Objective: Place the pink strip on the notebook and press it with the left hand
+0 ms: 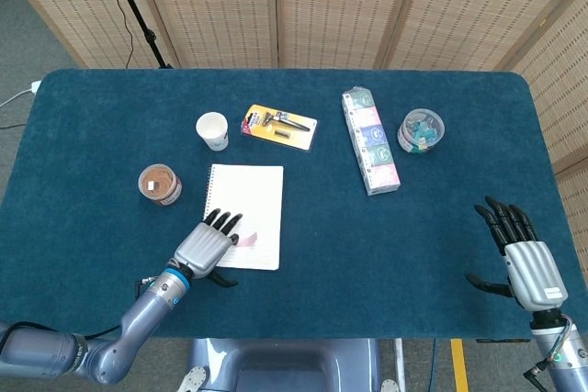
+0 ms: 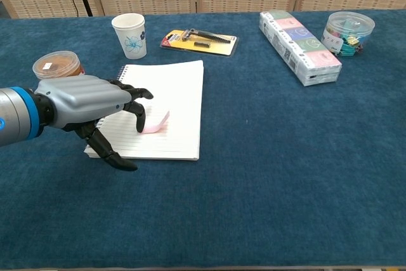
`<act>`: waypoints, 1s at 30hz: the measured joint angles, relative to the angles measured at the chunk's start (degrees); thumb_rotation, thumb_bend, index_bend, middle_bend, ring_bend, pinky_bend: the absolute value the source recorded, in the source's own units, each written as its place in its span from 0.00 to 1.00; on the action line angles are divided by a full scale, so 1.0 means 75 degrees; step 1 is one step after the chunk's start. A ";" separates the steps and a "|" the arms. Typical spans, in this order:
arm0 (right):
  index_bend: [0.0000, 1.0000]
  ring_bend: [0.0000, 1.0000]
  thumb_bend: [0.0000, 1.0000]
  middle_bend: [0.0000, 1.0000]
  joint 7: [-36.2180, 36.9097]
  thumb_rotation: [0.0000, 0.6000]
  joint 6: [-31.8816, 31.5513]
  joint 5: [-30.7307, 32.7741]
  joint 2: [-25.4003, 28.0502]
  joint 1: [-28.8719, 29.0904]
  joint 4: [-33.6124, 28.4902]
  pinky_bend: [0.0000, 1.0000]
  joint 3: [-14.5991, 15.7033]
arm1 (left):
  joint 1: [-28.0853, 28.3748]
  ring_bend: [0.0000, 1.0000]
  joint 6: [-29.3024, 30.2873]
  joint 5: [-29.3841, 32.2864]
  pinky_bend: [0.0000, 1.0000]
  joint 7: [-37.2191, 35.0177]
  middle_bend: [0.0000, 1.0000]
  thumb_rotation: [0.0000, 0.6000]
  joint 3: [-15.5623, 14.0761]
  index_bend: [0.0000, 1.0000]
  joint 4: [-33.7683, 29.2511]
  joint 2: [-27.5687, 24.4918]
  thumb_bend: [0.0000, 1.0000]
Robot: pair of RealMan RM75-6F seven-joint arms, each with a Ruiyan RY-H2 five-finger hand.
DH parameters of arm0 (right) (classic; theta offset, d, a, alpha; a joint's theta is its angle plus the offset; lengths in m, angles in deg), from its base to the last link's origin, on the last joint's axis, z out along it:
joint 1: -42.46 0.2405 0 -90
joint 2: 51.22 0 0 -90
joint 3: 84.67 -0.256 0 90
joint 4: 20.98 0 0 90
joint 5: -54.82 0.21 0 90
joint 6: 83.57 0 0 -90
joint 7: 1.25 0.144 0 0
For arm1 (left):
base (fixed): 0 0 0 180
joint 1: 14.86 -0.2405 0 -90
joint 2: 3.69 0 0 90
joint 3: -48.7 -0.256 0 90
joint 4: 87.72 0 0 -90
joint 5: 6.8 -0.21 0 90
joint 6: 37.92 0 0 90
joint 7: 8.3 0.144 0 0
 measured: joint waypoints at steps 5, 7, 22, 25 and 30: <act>0.00 0.00 0.00 0.00 0.0007 1.00 -0.0002 -0.0012 0.0007 -0.0005 -0.0004 0.00 -0.0002 | -0.0003 0.00 0.0073 0.0028 0.00 0.0098 0.00 0.43 -0.0021 0.33 -0.0037 0.0001 0.00; 0.00 0.00 0.00 0.00 0.0009 1.00 -0.0001 -0.0018 0.0009 -0.0006 -0.0008 0.00 0.0000 | 0.0000 0.00 0.0073 0.0052 0.00 0.0103 0.00 0.43 -0.0009 0.33 0.0007 0.0000 0.00; 0.00 0.00 0.00 0.00 0.0032 1.00 -0.0006 -0.0032 0.0026 -0.0018 -0.0032 0.00 -0.0007 | -0.0024 0.00 -0.0059 -0.0076 0.00 -0.0050 0.00 0.43 -0.0023 0.31 0.0026 -0.0058 0.00; 0.00 0.00 0.00 0.00 0.0031 1.00 -0.0003 -0.0033 0.0026 -0.0017 -0.0030 0.00 -0.0008 | -0.0024 0.00 -0.0039 -0.0070 0.00 0.0018 0.00 0.43 -0.0057 0.31 -0.0020 -0.0044 0.00; 0.00 0.00 0.00 0.00 0.0037 1.00 0.0021 -0.0025 0.0020 -0.0006 -0.0027 0.00 -0.0016 | -0.0022 0.00 -0.0034 -0.0005 0.00 0.0084 0.00 0.43 -0.0095 0.31 -0.0053 -0.0043 0.00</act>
